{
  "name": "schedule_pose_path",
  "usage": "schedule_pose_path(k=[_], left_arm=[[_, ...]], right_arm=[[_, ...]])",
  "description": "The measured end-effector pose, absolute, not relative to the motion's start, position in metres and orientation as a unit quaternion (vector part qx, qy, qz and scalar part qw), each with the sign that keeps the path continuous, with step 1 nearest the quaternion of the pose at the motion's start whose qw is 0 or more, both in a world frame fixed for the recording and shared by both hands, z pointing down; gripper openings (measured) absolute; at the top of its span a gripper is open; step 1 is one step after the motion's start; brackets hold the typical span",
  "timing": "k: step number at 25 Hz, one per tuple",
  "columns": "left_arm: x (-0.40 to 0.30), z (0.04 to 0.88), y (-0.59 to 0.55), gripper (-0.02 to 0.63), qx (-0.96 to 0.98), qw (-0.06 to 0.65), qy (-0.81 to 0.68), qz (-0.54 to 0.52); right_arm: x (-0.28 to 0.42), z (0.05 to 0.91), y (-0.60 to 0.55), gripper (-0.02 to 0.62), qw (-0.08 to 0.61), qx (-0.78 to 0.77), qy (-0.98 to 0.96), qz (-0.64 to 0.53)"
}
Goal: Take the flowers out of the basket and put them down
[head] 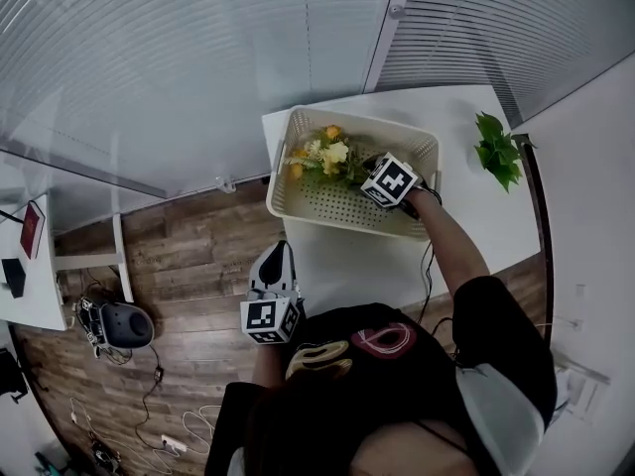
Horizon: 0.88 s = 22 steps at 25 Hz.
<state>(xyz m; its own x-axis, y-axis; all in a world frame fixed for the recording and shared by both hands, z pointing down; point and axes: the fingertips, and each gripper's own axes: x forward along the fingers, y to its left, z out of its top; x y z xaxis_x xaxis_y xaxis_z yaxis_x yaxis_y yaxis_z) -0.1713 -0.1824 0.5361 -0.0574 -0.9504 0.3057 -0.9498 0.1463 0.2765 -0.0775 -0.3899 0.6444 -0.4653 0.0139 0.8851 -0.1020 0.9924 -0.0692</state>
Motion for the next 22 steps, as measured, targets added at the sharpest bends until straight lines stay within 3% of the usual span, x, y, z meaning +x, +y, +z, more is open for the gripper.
schedule_pose_path(k=[8,11,16,18,22], left_arm=[[-0.170,0.539,-0.177,0.018,0.646,0.212,-0.733,0.015],[-0.171,0.539,-0.175,0.018,0.642,0.211,-0.737,0.013],[-0.171,0.541,-0.171,0.018,0.638,0.215,-0.739,0.016],[-0.171,0.541,-0.170,0.018,0.638,0.214,-0.740,0.016],[-0.166,0.540,-0.172,0.018,0.641,0.214,-0.737,0.018]], right_arm=[[-0.077,0.659,-0.389,0.233,0.536,0.022,-0.844,0.032],[-0.075,0.663,-0.392,0.169,0.536,0.030,-0.843,0.035],[-0.075,0.665,-0.392,0.137,0.537,0.029,-0.843,0.033],[-0.074,0.664,-0.396,0.079,0.535,0.039,-0.843,0.024],[-0.074,0.657,-0.402,0.063,0.525,0.051,-0.850,0.006]])
